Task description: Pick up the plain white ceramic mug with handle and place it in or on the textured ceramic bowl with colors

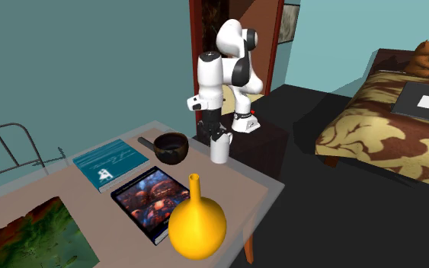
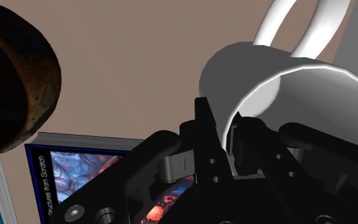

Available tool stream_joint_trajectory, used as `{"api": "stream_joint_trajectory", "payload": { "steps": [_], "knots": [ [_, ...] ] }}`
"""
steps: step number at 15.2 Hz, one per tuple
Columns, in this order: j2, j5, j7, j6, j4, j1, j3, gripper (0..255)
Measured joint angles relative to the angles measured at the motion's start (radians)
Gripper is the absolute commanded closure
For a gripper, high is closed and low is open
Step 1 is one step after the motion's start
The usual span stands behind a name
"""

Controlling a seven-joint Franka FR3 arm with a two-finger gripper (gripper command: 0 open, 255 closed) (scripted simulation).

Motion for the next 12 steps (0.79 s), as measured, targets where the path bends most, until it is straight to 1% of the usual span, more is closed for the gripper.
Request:
{"api": "stream_joint_trajectory", "payload": {
  "steps": [11, 12],
  "knots": [
    [-0.017, 0.010, -0.007, -0.136, 0.121, 0.005, 0.006, 255],
    [-0.026, 0.015, -0.019, -0.136, 0.113, -0.005, 0.003, 255]
  ]
}}
